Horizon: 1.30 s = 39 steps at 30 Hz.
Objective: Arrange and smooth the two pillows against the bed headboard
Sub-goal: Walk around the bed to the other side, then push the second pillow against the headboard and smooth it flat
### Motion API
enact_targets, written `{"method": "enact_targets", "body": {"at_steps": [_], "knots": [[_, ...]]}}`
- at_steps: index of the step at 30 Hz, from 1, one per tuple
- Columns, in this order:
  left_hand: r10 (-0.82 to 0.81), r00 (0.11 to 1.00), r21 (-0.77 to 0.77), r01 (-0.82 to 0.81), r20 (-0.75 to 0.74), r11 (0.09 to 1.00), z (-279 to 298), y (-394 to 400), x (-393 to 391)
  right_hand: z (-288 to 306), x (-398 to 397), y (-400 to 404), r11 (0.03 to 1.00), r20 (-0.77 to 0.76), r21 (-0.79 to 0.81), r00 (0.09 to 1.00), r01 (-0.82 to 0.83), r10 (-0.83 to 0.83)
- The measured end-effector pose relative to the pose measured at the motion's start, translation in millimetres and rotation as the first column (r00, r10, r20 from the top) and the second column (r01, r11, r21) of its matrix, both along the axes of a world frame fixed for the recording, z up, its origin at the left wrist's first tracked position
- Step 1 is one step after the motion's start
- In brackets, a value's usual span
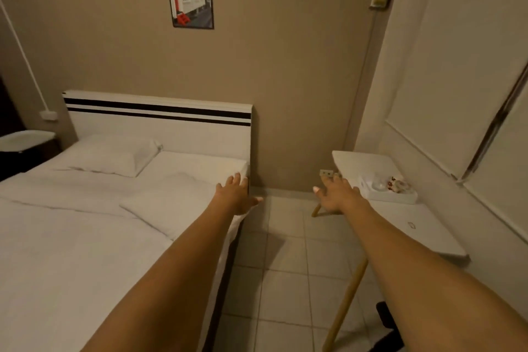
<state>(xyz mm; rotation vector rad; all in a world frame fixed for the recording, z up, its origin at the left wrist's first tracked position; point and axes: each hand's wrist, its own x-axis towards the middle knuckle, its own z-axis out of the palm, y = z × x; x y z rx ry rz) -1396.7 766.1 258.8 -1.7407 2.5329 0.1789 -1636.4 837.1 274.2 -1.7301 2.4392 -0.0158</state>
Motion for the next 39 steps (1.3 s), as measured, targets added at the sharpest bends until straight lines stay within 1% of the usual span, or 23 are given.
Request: {"method": "enact_targets", "body": {"at_steps": [4, 9, 15, 22, 27, 35, 39], "knots": [[0.073, 0.997, 0.029, -0.073, 0.010, 0.997, -12, -35, 8, -4, 10, -53, 0.995, 0.008, 0.036, 0.995, -0.095, 0.095], [0.171, 0.985, 0.072, -0.173, 0.030, 0.982, -30, -87, 32, -21, 25, -126, 0.984, 0.013, 0.073, 0.987, -0.162, 0.162], [0.262, 0.964, 0.112, -0.265, 0.040, 0.958, -45, -172, 71, -38, 62, -229, 0.969, 0.010, 0.085, 0.973, -0.230, 0.230], [0.340, 0.939, 0.123, -0.344, 0.051, 0.931, -54, -274, 111, -55, 105, -341, 0.944, 0.030, 0.122, 0.952, -0.306, 0.305], [0.349, 0.936, 0.141, -0.351, 0.035, 0.926, -61, -325, 124, -62, 119, -405, 0.932, 0.017, 0.142, 0.942, -0.334, 0.335], [0.474, 0.878, 0.191, -0.479, 0.072, 0.857, -93, -384, 153, -88, 144, -505, 0.879, 0.032, 0.184, 0.897, -0.440, 0.442], [0.544, 0.835, 0.211, -0.549, 0.087, 0.809, -112, -423, 159, -107, 154, -566, 0.827, 0.043, 0.209, 0.850, -0.522, 0.525]]}}
